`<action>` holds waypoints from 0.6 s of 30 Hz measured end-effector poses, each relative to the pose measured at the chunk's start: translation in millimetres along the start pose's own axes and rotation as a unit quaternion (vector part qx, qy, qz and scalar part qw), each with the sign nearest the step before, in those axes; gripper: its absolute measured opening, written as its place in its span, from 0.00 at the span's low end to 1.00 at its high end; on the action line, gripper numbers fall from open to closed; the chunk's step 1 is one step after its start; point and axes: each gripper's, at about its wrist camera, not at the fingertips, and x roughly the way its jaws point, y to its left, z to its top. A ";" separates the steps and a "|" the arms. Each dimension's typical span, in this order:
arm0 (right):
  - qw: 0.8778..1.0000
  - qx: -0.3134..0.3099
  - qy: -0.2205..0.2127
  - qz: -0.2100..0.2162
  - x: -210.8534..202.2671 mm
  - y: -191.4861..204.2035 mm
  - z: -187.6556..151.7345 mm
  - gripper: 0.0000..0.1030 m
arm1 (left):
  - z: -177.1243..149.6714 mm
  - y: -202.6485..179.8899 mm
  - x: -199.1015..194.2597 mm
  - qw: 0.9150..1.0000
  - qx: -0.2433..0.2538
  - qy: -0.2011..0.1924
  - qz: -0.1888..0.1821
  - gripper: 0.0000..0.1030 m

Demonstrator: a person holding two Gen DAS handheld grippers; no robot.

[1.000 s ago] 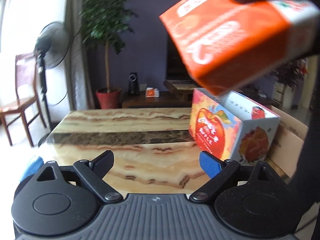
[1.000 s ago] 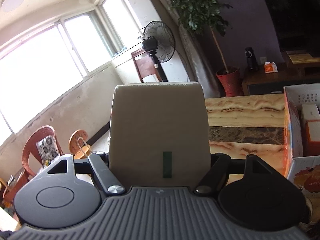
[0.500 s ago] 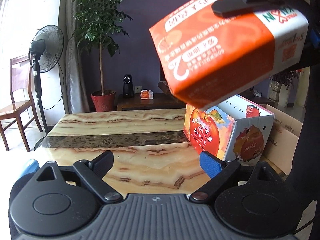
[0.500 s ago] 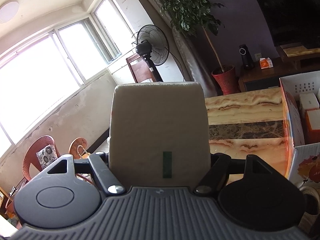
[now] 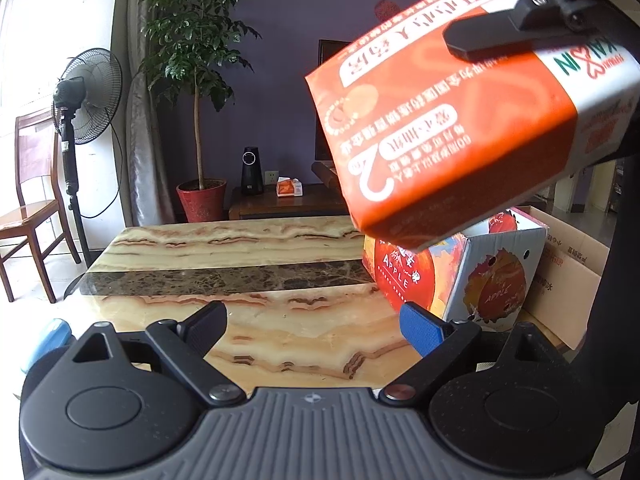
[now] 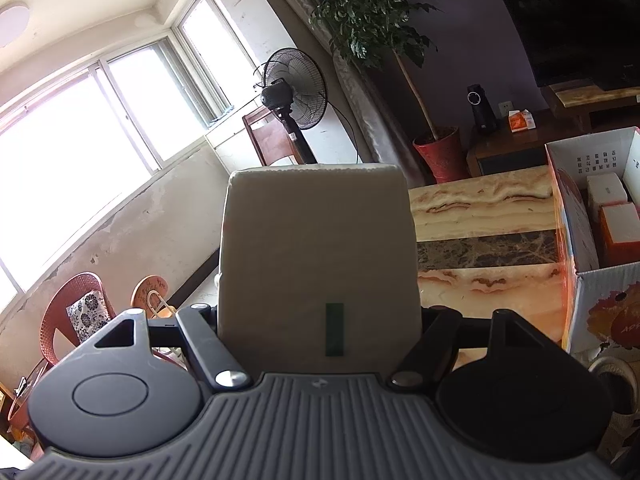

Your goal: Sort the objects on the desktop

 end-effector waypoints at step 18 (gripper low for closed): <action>1.000 0.016 -0.001 -0.013 -9.0 -9.2 -18.5 0.73 | 2.8 -7.9 7.3 1.000 0.010 -0.001 -0.014 0.91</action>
